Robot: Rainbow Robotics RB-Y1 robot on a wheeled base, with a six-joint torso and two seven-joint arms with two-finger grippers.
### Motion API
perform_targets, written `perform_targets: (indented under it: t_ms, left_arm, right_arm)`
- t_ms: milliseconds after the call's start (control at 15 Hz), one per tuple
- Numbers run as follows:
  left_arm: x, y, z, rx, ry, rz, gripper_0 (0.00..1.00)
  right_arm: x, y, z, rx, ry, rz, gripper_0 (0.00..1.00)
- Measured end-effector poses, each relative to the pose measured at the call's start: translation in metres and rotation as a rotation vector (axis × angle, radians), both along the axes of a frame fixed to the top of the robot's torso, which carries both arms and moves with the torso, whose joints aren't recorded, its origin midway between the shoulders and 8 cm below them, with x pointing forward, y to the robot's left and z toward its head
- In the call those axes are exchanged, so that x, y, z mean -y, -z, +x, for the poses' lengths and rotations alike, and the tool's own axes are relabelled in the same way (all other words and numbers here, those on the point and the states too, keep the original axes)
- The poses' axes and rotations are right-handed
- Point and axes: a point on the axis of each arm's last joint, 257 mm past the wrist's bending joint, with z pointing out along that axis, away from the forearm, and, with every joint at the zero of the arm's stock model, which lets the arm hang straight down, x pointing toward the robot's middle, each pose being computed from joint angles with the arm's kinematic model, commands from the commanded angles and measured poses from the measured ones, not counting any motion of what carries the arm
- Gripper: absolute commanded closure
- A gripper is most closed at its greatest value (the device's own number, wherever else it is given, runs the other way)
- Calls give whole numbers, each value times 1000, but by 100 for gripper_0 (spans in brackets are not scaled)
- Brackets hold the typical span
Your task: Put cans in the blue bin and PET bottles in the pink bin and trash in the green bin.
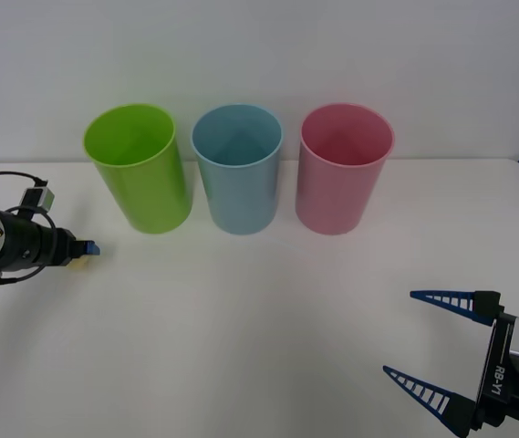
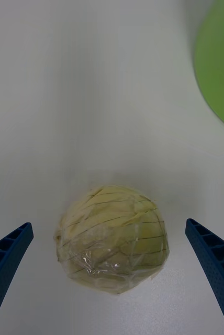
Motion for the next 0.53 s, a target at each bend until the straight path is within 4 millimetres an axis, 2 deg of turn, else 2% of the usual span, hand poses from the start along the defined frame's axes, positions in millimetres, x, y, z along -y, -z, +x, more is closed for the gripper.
perform_targets:
  t_ms: [400,533]
  left_arm:
    - [0,8,0,-20,3,18,0]
    - [0,9,0,-21,2,17,6]
  right_arm:
    - [0,0,0,0,0,0,0]
    - [0,0,0,0,0,0,0]
